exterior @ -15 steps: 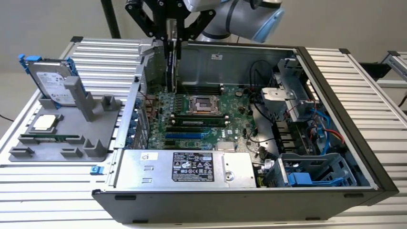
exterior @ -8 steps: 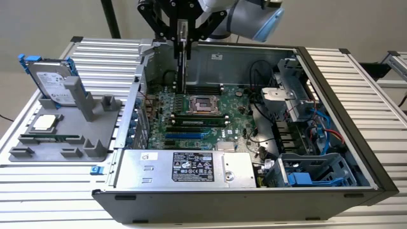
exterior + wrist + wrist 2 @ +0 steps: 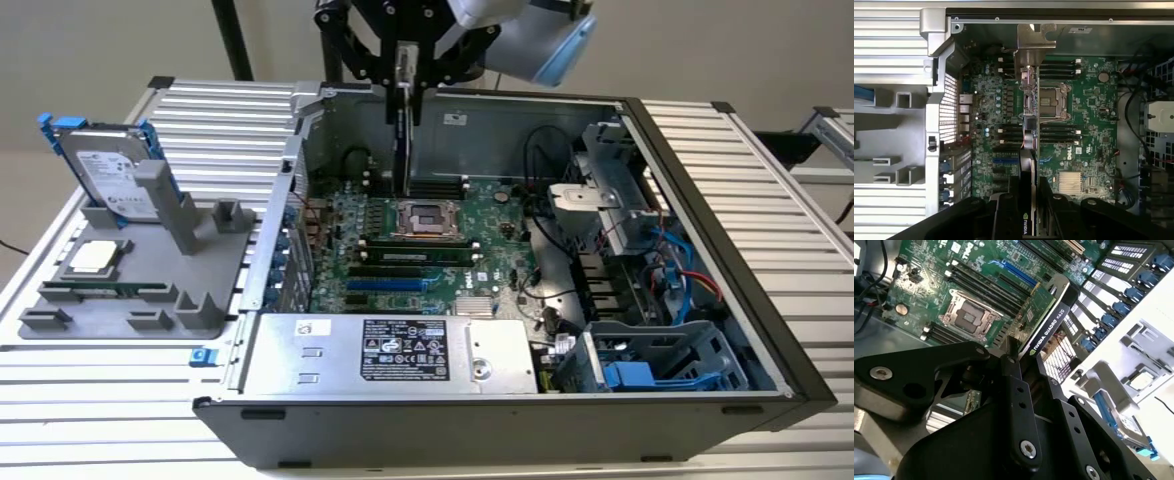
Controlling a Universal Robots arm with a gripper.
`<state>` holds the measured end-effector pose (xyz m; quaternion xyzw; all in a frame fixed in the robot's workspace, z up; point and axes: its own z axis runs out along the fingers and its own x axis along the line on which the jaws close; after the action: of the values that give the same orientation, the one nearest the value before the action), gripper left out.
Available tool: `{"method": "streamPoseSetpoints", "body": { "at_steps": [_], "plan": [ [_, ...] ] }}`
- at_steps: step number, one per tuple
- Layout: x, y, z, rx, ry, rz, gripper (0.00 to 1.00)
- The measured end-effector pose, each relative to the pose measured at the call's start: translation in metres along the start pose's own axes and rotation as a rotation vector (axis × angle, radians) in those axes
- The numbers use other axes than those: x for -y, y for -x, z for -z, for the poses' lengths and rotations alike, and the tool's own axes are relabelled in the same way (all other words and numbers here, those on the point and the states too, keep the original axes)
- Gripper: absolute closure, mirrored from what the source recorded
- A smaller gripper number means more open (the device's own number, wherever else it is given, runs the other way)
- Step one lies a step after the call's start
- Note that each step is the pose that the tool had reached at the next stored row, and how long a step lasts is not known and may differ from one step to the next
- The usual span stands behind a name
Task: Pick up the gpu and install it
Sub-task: 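Pick up the gpu and move the gpu toward the slot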
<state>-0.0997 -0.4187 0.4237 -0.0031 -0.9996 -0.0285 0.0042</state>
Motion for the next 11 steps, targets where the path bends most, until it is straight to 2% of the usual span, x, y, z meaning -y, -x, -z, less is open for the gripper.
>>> {"method": "streamPoseSetpoints", "body": {
  "at_steps": [11],
  "plan": [
    [-0.0001, 0.0218, 0.0002, -0.0001, -0.0001, 0.0, 1.0]
  ]
}}
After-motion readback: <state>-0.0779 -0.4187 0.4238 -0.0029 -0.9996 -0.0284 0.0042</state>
